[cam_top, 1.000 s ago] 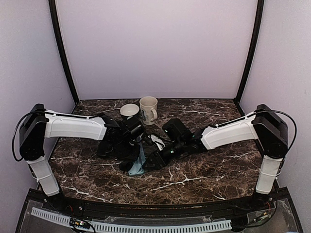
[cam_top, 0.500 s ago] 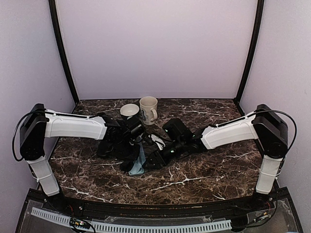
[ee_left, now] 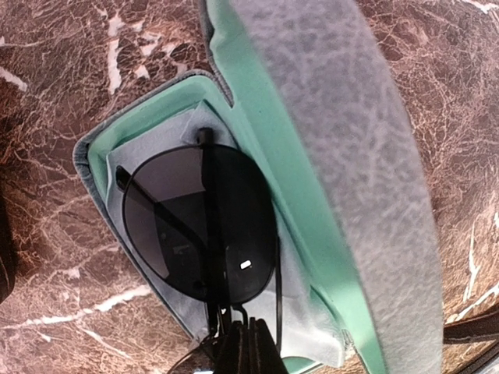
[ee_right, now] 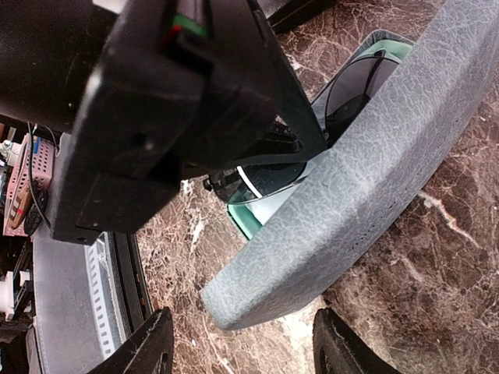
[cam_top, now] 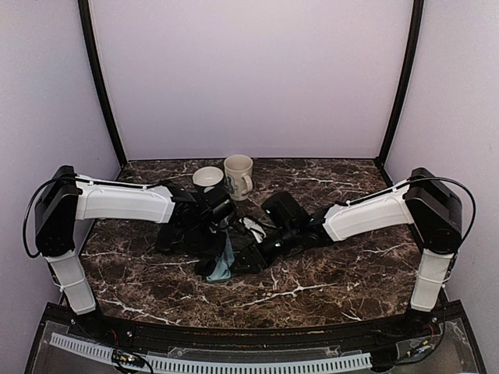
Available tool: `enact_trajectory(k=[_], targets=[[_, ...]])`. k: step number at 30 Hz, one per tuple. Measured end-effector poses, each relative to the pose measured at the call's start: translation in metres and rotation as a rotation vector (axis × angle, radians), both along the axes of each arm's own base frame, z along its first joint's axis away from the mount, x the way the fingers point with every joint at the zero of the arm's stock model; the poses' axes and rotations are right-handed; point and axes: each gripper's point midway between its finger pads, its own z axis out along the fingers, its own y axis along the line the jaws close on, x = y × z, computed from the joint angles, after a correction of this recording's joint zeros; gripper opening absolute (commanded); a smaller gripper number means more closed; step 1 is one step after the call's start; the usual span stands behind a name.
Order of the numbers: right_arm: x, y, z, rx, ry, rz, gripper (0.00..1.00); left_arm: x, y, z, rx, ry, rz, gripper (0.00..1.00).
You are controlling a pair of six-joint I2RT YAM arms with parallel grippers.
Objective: Organize the sunglasses
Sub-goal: Place the sunglasses in the sunglasses case.
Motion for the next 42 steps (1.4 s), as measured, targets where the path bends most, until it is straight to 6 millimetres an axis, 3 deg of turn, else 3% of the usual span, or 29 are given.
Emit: enact_trajectory(k=[8,17,31,42], targets=[[0.000,-0.001,0.000,0.001,0.003,0.001,0.61,-0.001,0.002,0.001,0.009,0.004,0.001,0.03],[0.001,-0.001,0.001,0.007,0.003,0.000,0.61,-0.001,0.007,0.001,0.034,0.001,0.004,0.21],[0.001,-0.001,0.001,0.010,0.006,0.003,0.61,0.004,-0.002,0.006,0.002,-0.015,-0.016,0.44],[0.000,-0.002,-0.002,0.007,0.008,0.003,0.61,0.004,-0.005,0.006,-0.006,-0.017,-0.046,0.39]])
